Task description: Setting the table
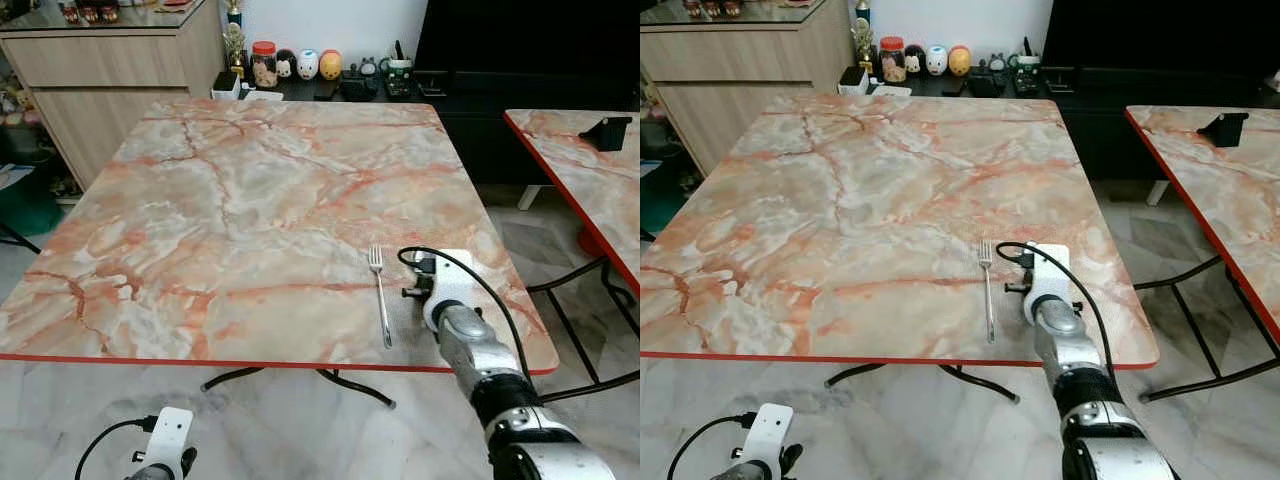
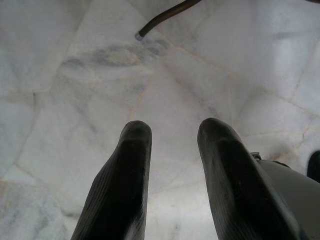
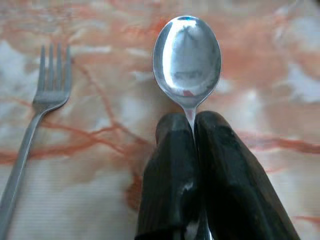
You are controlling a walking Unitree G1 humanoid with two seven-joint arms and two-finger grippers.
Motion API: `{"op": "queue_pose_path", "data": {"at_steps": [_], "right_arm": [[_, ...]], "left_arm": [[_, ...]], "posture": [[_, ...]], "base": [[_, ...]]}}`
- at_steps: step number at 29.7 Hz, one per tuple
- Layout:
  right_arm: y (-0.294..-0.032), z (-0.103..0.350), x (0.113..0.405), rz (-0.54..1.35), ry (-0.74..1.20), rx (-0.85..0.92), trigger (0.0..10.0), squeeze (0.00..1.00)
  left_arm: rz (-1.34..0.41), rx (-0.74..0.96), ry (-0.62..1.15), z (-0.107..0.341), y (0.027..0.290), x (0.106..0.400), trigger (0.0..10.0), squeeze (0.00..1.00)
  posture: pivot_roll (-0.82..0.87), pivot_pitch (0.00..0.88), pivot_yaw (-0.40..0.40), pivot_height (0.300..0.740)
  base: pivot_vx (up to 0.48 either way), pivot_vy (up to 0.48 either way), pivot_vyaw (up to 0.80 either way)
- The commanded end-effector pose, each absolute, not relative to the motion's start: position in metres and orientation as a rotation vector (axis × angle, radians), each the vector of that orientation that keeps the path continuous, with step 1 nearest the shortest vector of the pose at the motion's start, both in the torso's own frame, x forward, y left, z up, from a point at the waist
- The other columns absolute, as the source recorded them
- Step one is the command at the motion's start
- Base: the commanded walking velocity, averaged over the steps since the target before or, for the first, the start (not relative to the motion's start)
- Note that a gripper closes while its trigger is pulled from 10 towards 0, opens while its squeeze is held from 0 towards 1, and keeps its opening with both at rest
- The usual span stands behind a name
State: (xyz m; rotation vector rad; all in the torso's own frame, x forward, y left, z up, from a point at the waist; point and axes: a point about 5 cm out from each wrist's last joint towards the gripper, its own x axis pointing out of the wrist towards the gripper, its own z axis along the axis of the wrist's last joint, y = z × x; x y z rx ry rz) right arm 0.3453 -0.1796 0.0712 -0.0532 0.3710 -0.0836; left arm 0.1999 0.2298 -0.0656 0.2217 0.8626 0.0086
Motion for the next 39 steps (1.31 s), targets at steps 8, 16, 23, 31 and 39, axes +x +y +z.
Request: {"op": "queue_pose_path", "data": {"at_steps": [8, 16, 23, 31, 39], "right_arm": [[-0.196, 0.108, 0.329, -0.09, 0.106, -0.143, 10.0, 0.0], [-0.191, 0.138, 0.311, -0.042, -0.091, -0.179, 10.0, 0.0], [-0.19, 0.146, 0.298, -0.052, -0.184, -0.175, 10.0, 0.0], [-0.187, 0.154, 0.297, -0.07, -0.232, -0.144, 10.0, 0.0], [-0.183, 0.163, 0.298, -0.064, -0.269, -0.143, 10.0, 0.0]], "left_arm": [[0.014, 0.236, 0.855, -0.066, 0.23, 0.198, 10.0, 0.0], [0.042, 0.231, 0.83, -0.065, 0.232, 0.199, 10.0, 0.0], [0.049, 0.238, 0.803, -0.065, 0.233, 0.196, 10.0, 0.0], [0.065, 0.269, 0.764, -0.06, 0.236, 0.201, 10.0, 0.0], [0.084, 0.296, 0.748, -0.057, 0.238, 0.206, 10.0, 0.0]], "posture": [[0.02, 0.011, -0.025, 0.74], [0.02, 0.005, -0.023, 0.74], [0.02, 0.0, -0.014, 0.74], [0.02, 0.0, -0.012, 0.74], [0.01, 0.0, -0.019, 0.74]], "base": [[0.0, 0.0, 0.0], [0.0, 0.0, 0.0], [0.0, 0.0, 0.0], [0.0, 0.0, 0.0], [0.0, -0.08, 0.0]]}}
